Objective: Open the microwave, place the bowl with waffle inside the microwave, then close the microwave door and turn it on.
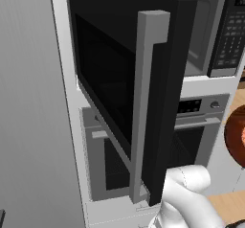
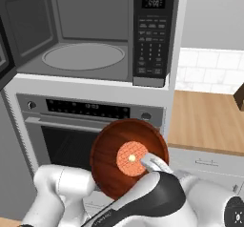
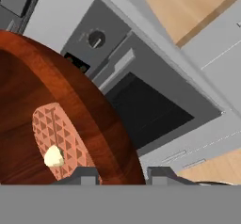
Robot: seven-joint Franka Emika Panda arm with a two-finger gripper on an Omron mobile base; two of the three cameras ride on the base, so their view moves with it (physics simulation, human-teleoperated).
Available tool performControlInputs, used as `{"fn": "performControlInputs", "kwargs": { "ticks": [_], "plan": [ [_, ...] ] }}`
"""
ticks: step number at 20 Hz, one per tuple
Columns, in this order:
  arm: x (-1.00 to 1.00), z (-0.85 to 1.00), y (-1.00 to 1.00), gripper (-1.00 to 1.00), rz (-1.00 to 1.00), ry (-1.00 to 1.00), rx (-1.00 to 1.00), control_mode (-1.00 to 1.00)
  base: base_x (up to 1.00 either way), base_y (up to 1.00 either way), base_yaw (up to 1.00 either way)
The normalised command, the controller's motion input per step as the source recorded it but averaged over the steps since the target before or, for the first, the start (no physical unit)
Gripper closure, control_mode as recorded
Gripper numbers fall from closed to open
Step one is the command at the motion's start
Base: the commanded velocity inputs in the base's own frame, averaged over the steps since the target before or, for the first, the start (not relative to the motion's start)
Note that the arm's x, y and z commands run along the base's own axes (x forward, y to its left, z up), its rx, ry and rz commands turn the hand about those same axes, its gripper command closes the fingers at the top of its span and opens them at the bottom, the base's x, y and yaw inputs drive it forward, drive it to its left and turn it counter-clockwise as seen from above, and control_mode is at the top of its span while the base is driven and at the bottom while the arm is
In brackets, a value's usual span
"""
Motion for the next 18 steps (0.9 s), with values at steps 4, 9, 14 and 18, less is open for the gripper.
{"fn": "performControlInputs", "kwargs": {
  "ticks": [4,9,14,18],
  "plan": [
    [0.00,0.76,1.00,1.00,-0.03,0.29,-0.42,-1.00,0.00,0.00,0.00],
    [0.00,0.23,1.00,1.00,-0.37,0.22,-0.13,-1.00,0.00,0.00,0.00],
    [0.07,0.01,0.39,1.00,-0.33,0.01,0.12,-1.00,0.00,0.00,0.00],
    [0.10,0.22,0.10,1.00,0.00,0.00,0.34,-1.00,0.00,0.00,0.00]
  ]
}}
